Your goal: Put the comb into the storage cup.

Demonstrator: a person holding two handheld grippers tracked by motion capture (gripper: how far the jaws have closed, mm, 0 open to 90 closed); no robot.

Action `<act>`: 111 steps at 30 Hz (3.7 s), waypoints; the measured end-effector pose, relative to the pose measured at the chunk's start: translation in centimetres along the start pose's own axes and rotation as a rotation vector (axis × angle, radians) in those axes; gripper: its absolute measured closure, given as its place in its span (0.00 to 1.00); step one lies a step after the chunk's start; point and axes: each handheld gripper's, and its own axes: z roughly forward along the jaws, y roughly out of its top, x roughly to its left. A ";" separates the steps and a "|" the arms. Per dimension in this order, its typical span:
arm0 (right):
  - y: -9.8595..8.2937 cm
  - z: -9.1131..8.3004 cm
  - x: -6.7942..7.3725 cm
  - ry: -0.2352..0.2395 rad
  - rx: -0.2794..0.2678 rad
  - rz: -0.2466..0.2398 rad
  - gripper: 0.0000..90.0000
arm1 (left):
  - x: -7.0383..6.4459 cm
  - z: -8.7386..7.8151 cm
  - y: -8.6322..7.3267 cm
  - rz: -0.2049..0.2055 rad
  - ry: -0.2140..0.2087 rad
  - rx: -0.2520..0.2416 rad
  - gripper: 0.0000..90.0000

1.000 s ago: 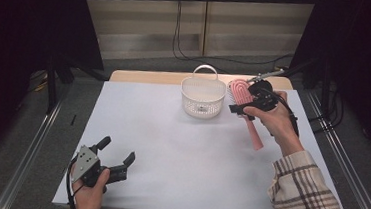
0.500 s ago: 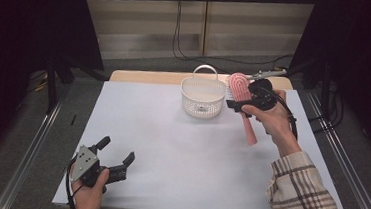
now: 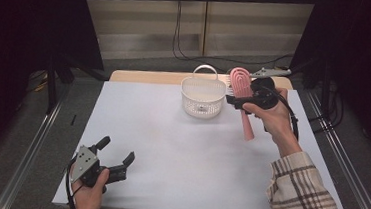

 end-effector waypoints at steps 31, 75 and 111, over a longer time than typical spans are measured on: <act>1.7 0.0 0.9 0.029 -0.221 -0.008 0.21 | -0.1 0.0 0.0 -0.001 -0.007 -0.003 0.04; 4.9 0.1 1.7 0.026 -0.380 -0.023 0.21 | -0.1 -0.1 0.0 0.000 -0.010 -0.001 0.04; 7.4 1.3 2.0 0.007 -0.431 -0.033 0.21 | -0.1 0.0 0.0 -0.020 -0.019 -0.009 0.04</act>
